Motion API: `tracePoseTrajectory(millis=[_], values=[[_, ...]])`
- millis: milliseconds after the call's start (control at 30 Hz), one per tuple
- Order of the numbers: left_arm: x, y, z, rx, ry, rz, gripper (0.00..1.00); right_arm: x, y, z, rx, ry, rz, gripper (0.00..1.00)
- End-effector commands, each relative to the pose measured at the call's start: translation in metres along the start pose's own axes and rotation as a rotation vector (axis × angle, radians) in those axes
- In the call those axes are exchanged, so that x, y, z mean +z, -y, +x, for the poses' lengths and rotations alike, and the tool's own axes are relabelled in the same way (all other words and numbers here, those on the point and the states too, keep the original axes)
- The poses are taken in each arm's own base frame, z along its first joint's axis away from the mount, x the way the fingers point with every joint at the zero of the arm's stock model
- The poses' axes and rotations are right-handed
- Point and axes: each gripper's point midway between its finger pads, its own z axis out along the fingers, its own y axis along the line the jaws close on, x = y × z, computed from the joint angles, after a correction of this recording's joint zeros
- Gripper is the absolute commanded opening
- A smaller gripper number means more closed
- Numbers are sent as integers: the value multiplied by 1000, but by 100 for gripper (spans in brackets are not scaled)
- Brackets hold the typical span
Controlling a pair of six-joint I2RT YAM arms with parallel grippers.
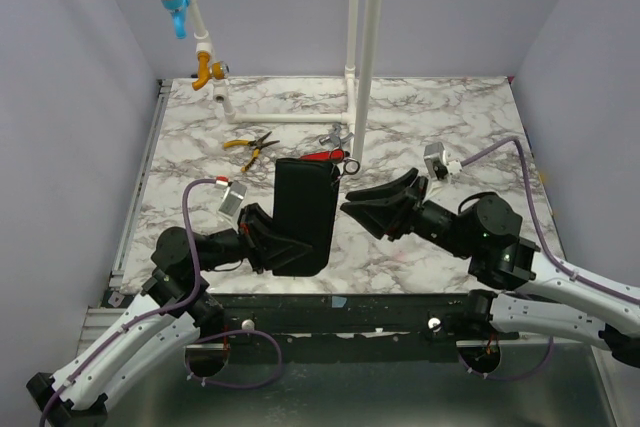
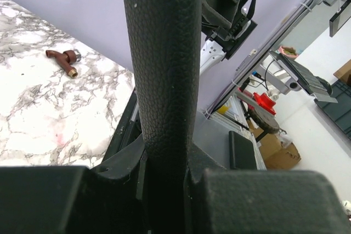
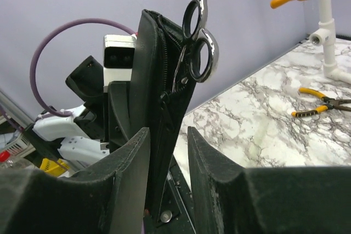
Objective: Sort the hair-cutting tools
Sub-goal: Unzip the hairdressing tool bag.
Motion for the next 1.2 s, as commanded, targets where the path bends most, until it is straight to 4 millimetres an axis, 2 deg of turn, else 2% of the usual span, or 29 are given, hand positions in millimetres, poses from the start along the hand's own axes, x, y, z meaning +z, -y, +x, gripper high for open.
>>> tracePoseTrajectory(millis=[0, 300, 667, 900, 1167], values=[[2, 21, -20, 58, 55, 74, 0, 14, -10, -12, 6, 35, -32, 36], [1, 21, -18, 56, 49, 76, 0, 21, -8, -12, -2, 40, -24, 33], [1, 19, -16, 50, 46, 68, 0, 9, -9, -32, -20, 101, -16, 35], [3, 19, -17, 45, 37, 75, 0, 15, -14, -26, -18, 79, -48, 35], [5, 22, -17, 41, 23, 88, 0, 24, -11, -18, -18, 54, -39, 34]])
